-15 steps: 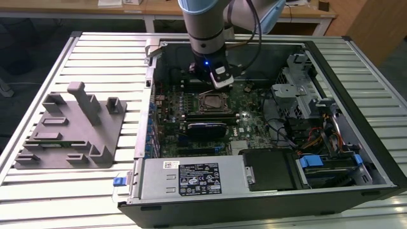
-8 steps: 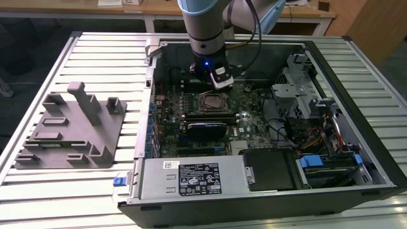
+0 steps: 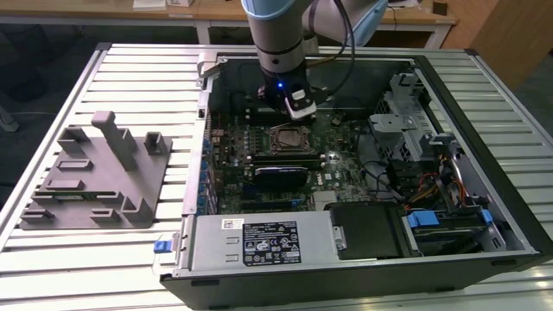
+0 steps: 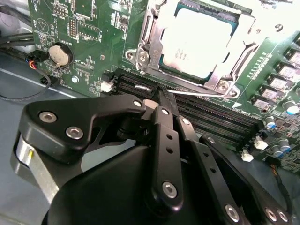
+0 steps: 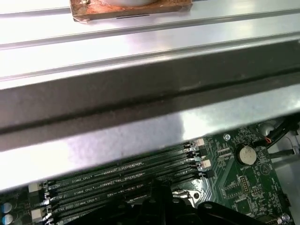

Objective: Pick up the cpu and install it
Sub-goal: 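Install the first cpu locking lever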

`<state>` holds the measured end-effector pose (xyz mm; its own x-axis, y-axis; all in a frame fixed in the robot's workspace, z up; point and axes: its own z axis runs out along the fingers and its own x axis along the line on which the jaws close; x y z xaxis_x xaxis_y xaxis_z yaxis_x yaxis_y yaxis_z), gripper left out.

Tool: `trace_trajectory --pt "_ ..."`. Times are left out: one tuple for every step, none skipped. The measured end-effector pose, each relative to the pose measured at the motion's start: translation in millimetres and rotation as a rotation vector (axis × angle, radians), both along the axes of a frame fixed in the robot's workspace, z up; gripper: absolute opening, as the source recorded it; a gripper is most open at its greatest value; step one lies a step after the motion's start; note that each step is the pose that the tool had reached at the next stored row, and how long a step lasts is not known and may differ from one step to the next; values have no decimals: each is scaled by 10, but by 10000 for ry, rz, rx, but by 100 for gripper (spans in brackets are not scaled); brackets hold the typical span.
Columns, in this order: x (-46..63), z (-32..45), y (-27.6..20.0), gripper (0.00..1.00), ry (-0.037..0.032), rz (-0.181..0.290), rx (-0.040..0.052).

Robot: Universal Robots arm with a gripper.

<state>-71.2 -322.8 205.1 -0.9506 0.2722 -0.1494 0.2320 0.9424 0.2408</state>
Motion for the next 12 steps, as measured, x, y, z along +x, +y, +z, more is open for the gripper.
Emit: trace_trajectory --pt "0 -3 5 11 0 -14 -3" --pt "0 -7 8 11 -1 -24 -9" --pt "0 -13 9 11 0 -31 -26" --pt "0 -19 11 11 0 -38 -59" --pt "0 -27 13 11 0 -44 -102" --pt "0 -35 14 11 -1 -48 -152" --pt "0 -43 15 11 0 -53 -209" --pt "0 -51 16 11 0 -58 -267" --pt "0 -60 17 11 -1 -62 -327" --pt "0 -66 17 11 0 -65 -383" --pt "0 -72 18 11 1 -69 -425" --pt "0 -77 20 11 1 -71 -451"
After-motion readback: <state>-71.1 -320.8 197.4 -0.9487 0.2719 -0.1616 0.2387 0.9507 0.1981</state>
